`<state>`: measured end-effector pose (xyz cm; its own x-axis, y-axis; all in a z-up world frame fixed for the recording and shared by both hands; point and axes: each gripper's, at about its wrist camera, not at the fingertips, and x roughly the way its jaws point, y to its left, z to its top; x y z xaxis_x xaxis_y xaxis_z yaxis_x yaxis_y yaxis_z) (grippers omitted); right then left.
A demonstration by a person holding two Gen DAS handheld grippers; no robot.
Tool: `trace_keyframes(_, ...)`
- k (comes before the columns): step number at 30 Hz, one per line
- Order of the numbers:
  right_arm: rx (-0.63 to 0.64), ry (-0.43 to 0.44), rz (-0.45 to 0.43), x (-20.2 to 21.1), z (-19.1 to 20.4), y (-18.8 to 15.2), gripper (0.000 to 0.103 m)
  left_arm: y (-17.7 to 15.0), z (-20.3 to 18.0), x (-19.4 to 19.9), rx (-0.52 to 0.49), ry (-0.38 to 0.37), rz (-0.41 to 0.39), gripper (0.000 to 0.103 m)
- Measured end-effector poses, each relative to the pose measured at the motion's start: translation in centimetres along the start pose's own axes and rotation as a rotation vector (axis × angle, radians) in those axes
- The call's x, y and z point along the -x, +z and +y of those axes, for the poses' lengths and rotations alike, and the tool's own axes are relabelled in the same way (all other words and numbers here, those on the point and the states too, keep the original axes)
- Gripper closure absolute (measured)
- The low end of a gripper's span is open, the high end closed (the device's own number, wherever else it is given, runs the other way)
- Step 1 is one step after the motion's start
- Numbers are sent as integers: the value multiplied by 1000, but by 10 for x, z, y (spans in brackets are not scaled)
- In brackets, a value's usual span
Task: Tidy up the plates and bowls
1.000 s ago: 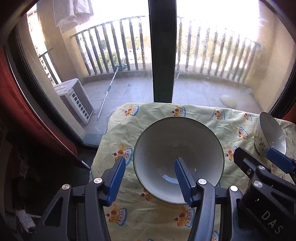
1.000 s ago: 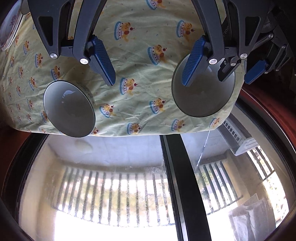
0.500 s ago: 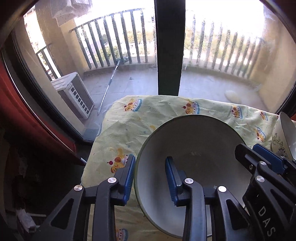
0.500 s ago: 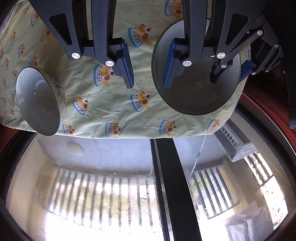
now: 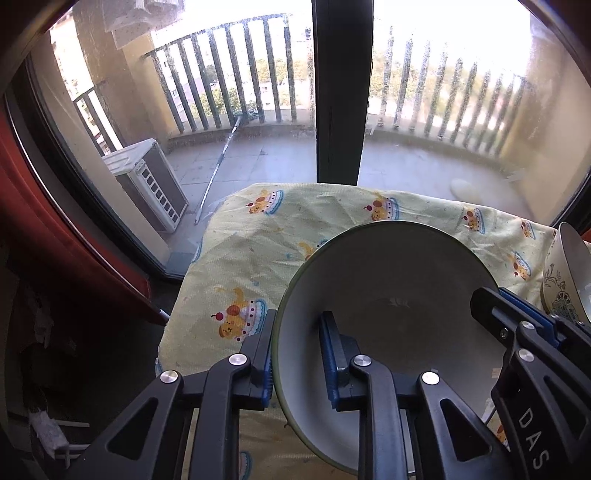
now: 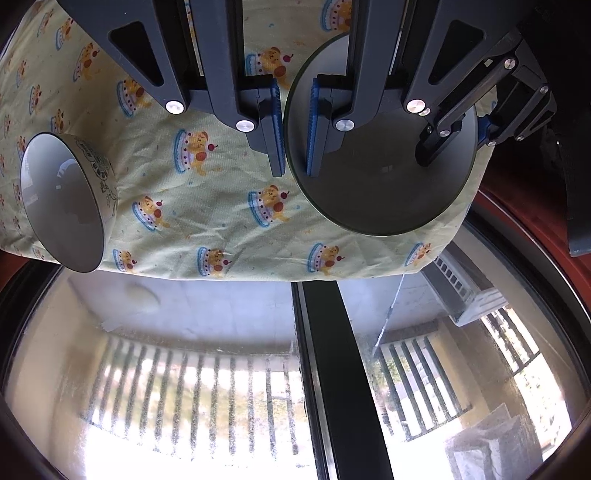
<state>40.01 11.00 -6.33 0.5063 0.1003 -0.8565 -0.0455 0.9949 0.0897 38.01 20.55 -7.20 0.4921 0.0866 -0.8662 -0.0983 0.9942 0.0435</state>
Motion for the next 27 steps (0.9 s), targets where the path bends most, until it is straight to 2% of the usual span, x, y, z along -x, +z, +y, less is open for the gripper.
trace_keyframes(13, -22, -31, 21, 24, -23, -21, 88, -19, -23, 16, -23, -57, 29, 83)
trace_keyframes(27, -63, -46, 0, 70, -55, -42, 88, -38, -57, 62, -48, -73, -4, 83)
